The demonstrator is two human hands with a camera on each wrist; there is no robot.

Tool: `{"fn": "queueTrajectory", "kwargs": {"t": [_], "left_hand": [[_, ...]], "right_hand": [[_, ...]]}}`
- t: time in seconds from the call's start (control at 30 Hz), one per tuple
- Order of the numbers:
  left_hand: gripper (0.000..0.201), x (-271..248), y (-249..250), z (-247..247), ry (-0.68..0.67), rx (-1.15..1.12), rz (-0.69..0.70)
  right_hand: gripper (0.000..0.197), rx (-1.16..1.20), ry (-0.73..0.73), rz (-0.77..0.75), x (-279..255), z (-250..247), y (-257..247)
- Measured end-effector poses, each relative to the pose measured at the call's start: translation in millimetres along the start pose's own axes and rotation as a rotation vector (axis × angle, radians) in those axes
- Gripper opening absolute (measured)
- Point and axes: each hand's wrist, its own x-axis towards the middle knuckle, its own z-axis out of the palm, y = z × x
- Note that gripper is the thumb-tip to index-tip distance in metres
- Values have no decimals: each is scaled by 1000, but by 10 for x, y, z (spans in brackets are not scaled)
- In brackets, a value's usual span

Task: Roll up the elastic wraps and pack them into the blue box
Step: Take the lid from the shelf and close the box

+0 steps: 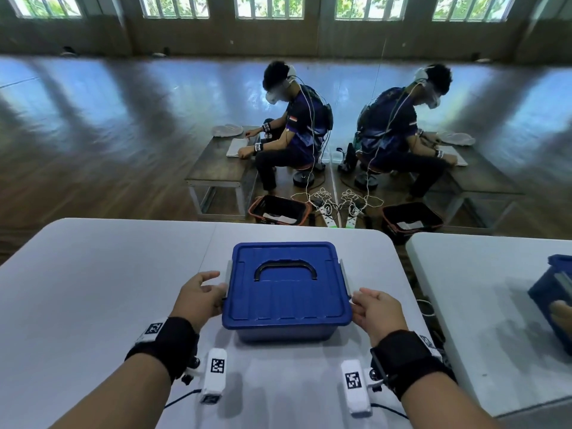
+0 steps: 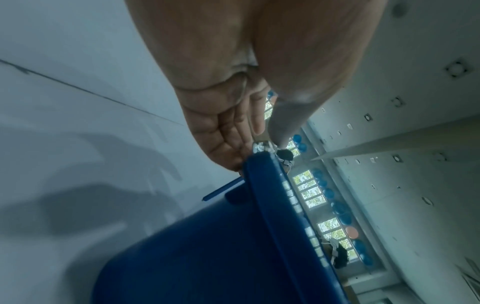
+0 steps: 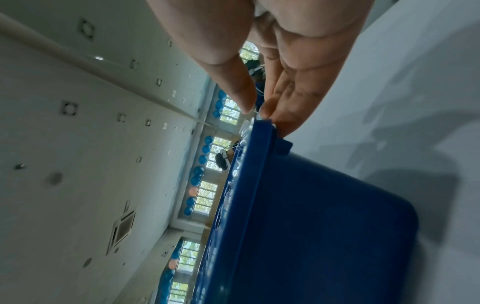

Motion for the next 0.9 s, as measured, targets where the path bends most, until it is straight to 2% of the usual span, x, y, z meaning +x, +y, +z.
{"fn": "queueTrajectory", "kwargs": {"t": [0.1, 0.23, 0.37, 0.5, 0.6, 0.73, 0.9], "left_hand": [[40, 54, 13, -28, -62, -18, -46], [41, 102, 55, -31, -99, 12, -74], [39, 106, 121, -26, -121, 39, -98], [42, 73, 113, -23, -117, 194, -24], [42, 60, 98, -49, -115, 207, -2], [41, 65, 95, -100, -126, 236, 12], [39, 87, 77, -124, -133, 227, 5]], "right_hand": [[8, 49, -24, 90, 5, 37, -11], [18, 25, -68, 187, 2, 72, -30], [15, -14, -83, 234, -38, 98, -32], [24, -27, -93, 266, -100, 128, -13], [27, 19, -97, 279, -123, 123, 5], [19, 76, -167, 319, -220, 138, -28], [24, -23, -139, 259, -188, 198, -6]]}}
